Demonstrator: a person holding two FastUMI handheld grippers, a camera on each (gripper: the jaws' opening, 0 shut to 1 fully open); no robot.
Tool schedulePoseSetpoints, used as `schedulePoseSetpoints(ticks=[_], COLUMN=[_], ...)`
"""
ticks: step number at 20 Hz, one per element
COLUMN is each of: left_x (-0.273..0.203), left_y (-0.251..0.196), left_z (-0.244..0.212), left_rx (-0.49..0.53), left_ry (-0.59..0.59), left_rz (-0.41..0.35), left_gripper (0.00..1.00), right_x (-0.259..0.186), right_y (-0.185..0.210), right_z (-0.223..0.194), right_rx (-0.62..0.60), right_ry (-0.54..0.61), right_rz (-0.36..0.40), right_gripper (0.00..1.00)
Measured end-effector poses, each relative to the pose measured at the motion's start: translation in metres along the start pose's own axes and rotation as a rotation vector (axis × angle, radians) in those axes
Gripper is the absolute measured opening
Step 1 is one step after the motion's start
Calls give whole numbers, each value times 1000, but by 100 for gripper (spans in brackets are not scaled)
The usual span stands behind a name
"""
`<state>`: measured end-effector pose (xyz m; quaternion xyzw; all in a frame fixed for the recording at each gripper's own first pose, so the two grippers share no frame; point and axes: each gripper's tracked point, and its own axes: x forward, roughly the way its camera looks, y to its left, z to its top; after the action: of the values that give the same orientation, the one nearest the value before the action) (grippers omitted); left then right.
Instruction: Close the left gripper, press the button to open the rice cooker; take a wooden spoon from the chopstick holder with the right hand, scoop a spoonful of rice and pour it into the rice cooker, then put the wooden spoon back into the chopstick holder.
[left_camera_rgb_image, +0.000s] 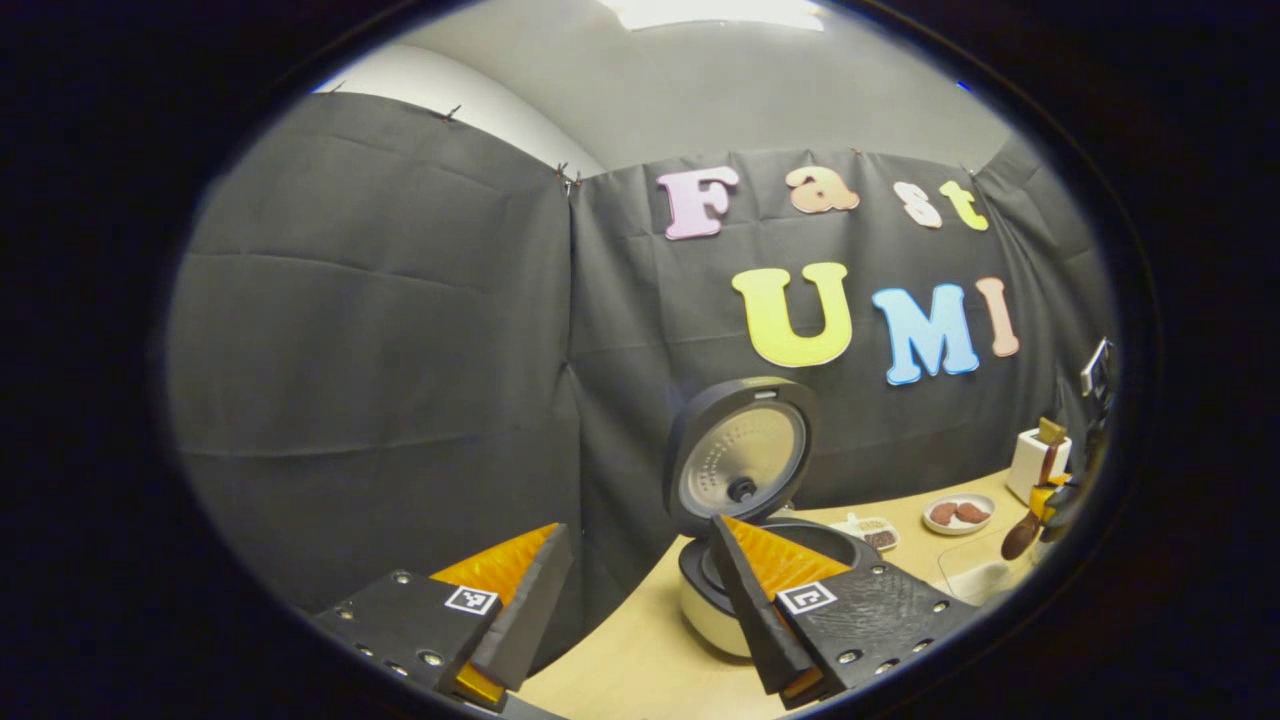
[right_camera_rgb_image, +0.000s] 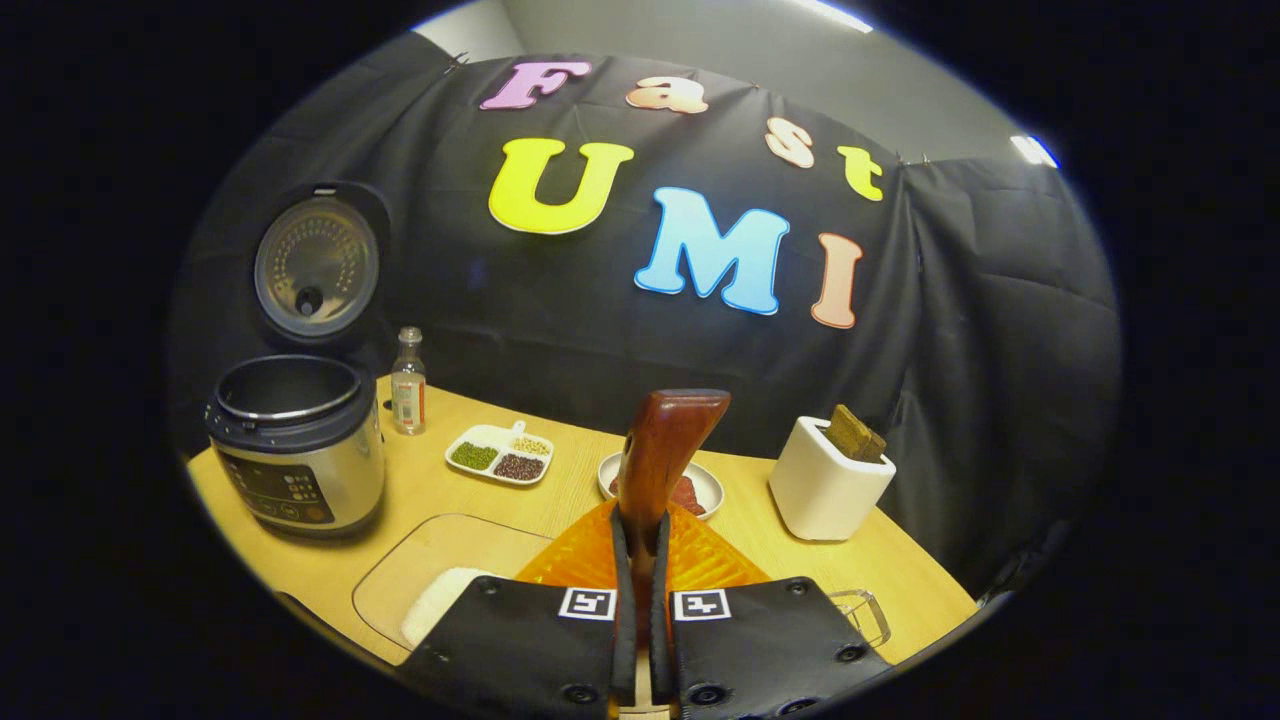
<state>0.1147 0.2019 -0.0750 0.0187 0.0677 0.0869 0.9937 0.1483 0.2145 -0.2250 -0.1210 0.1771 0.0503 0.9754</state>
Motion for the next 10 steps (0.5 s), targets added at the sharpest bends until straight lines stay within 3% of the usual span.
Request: schedulePoseSetpoints(ticks=[7,10], left_x=[15,18], left_y=[2,2], left_z=[-10,-9], left_rx=[7,8], left_ry=[21,20], left_rz=[-4,-7], left_gripper=[86,84], right_x=[17,15], right_y=[19,37], right_z=[-27,-28], right_rx=[-45,-56], right_ry=[51,61], right_rz=[-12,23], right_gripper=[7,7])
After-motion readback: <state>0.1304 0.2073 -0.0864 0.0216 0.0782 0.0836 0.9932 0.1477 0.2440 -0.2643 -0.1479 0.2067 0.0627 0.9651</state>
